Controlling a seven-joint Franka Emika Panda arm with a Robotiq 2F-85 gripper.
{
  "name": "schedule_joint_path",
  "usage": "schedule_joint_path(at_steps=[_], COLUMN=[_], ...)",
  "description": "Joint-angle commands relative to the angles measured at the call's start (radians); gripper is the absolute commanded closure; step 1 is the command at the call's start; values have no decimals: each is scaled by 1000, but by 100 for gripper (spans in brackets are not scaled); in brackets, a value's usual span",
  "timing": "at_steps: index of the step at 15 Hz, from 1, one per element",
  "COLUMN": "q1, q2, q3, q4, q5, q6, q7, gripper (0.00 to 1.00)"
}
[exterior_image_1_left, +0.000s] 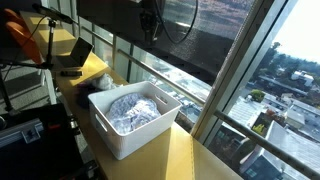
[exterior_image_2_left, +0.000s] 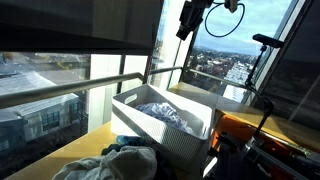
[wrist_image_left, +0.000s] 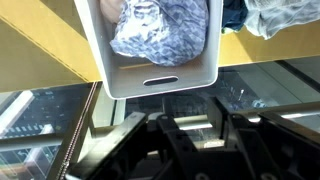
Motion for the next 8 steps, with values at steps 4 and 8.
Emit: schedule_joint_path(at_steps=[4, 8], q1=[117, 196], q2=[21, 139], q3=[124, 190], q4=[-14, -48], q5=[-46, -81], q6=[97, 198], q7=[78, 90], gripper=[6, 0])
